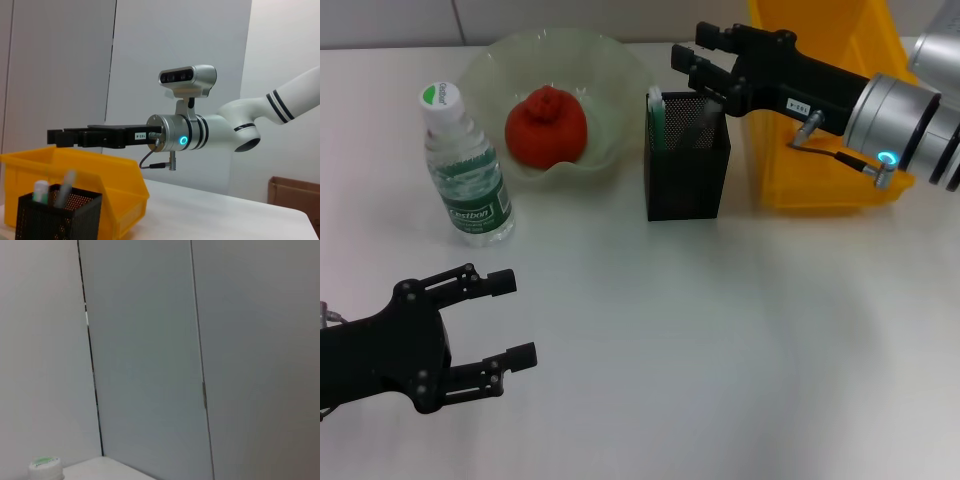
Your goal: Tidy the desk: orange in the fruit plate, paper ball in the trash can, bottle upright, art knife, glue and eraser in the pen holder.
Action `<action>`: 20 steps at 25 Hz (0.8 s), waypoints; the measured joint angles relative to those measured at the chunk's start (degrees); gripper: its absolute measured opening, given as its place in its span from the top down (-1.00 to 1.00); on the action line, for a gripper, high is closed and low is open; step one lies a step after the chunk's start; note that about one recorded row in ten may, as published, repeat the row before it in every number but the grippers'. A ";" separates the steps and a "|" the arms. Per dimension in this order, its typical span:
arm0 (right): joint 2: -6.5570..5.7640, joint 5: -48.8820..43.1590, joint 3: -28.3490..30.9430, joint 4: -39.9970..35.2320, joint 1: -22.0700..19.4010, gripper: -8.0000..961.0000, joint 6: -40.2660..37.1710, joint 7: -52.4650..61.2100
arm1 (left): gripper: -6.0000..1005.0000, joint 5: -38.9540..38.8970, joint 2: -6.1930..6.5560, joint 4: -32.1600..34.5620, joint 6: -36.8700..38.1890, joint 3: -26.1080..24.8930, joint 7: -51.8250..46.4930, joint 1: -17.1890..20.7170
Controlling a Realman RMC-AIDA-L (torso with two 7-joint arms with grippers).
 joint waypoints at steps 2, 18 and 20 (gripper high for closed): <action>0.00 0.43 0.14 -0.01 -0.29 0.10 -0.66 0.07 | -0.56 -0.01 0.01 -0.08 0.00 0.00 0.00 0.00; -3.10 -11.99 -0.25 -11.74 -17.29 -0.36 -32.56 11.21 | -0.56 0.21 -1.91 -0.53 -2.97 0.97 -0.53 -0.98; -4.01 -19.51 0.09 -11.75 -17.37 -0.36 -32.87 9.99 | -0.56 0.27 -2.02 -0.55 -3.63 1.66 -0.54 -1.23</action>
